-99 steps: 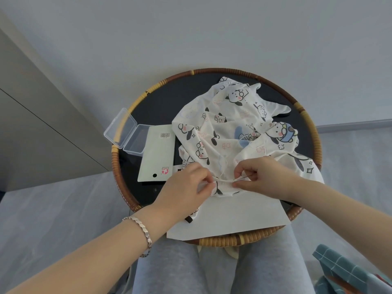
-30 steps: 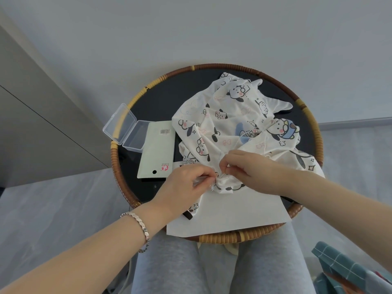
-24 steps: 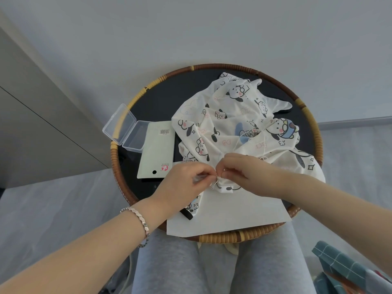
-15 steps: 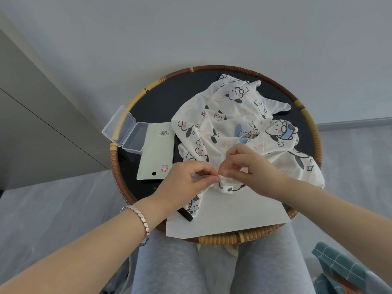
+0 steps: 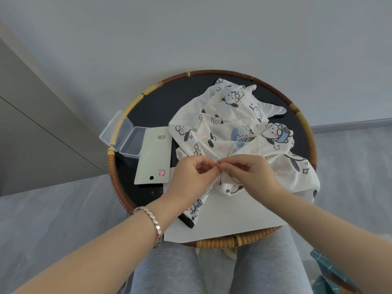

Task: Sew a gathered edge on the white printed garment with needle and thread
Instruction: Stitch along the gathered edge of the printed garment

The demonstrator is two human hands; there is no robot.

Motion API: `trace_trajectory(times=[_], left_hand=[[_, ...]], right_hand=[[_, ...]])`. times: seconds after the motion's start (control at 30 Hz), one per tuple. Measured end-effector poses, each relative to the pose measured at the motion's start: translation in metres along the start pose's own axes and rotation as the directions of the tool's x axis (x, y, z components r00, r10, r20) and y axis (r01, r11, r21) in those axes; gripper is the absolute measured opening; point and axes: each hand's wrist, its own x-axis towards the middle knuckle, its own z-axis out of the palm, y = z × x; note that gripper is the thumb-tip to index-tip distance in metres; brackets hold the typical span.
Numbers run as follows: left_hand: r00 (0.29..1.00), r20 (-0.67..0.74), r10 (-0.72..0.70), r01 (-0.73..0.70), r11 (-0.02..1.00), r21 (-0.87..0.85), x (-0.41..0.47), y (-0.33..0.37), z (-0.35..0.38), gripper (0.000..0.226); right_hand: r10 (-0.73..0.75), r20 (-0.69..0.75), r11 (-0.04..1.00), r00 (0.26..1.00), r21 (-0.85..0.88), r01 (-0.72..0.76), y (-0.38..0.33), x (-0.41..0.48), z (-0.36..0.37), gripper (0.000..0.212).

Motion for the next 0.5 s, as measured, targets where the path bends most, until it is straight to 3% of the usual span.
trace_trajectory(times=[0.07,0.17,0.23,0.27,0.3,0.33,0.37,0.4,0.43,0.5], left_hand=[[1.000,-0.006,-0.016,0.017,0.999,0.045,0.001,0.000,0.000,0.014],[0.999,-0.043,-0.018,0.025,0.988,0.149,0.003,-0.004,-0.004,0.014],[0.998,-0.061,-0.014,0.025,0.983,0.183,0.004,-0.007,-0.007,0.009],[0.998,-0.069,-0.005,0.019,0.980,0.199,0.004,-0.008,-0.008,0.007],[0.997,-0.080,0.008,0.010,0.975,0.220,0.004,-0.010,-0.010,0.006],[0.996,-0.088,0.023,0.000,0.969,0.246,0.005,-0.010,-0.012,0.007],[0.995,-0.093,0.033,-0.007,0.962,0.273,0.004,-0.010,-0.014,0.008],[0.995,-0.090,0.041,-0.013,0.956,0.294,0.004,-0.009,-0.015,0.008],[0.995,-0.087,0.046,-0.017,0.951,0.310,0.004,-0.009,-0.016,0.007],[0.995,-0.088,0.049,-0.017,0.944,0.329,0.003,-0.009,-0.018,0.005]], right_hand=[[0.034,-0.108,0.994,0.994,0.105,-0.023,-0.002,0.002,0.006,0.013],[0.114,-0.270,0.918,0.956,0.396,0.002,-0.012,0.012,0.008,0.016],[0.155,-0.211,0.801,0.965,0.599,0.003,-0.020,0.020,0.005,0.021],[0.146,-0.143,0.788,0.979,0.615,-0.028,-0.021,0.022,0.003,0.022],[0.127,-0.081,0.855,0.989,0.515,-0.068,-0.020,0.025,0.000,0.023],[0.097,-0.034,0.961,0.995,0.262,-0.084,-0.018,0.026,-0.004,0.023],[0.059,0.001,0.992,0.998,-0.115,-0.058,-0.013,0.029,-0.010,0.021],[0.033,0.020,0.882,0.999,-0.471,-0.020,-0.007,0.033,-0.018,0.021],[0.026,0.005,0.700,1.000,-0.714,-0.015,-0.002,0.037,-0.029,0.023],[0.036,-0.135,0.388,0.990,-0.911,-0.138,0.004,0.045,-0.052,0.030]])
